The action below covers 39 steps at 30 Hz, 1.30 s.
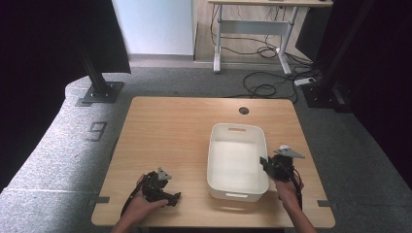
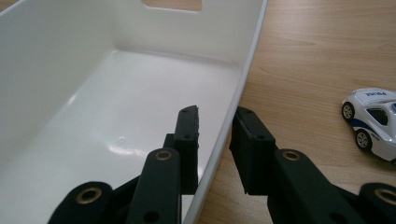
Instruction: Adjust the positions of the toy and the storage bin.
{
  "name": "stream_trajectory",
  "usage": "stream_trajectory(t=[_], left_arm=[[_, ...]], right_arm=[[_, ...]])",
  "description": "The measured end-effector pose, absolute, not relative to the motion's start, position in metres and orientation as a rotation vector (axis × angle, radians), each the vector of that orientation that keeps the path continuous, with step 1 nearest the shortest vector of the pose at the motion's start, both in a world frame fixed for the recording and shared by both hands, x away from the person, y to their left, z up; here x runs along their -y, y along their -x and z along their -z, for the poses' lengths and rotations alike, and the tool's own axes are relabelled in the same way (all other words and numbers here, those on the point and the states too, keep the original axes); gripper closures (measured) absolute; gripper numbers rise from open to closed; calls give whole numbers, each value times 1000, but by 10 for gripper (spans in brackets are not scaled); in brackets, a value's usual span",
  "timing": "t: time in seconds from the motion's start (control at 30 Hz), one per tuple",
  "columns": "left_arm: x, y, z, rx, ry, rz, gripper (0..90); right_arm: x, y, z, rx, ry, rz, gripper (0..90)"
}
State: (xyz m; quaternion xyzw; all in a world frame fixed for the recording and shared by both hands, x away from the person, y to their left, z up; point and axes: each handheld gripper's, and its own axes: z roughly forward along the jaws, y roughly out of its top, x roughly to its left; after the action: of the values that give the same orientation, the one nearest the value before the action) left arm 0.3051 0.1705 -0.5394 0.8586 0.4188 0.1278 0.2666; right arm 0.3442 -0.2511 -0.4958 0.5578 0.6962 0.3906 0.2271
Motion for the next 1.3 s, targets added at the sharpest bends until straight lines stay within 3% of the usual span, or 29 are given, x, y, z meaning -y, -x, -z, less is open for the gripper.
stream_trajectory(t=[1.3], left_arm=[[-170,-305,540,-1121,-2314,-346,0]], right_arm=[[245,-345,495,-1921,-1531,-1059,720]])
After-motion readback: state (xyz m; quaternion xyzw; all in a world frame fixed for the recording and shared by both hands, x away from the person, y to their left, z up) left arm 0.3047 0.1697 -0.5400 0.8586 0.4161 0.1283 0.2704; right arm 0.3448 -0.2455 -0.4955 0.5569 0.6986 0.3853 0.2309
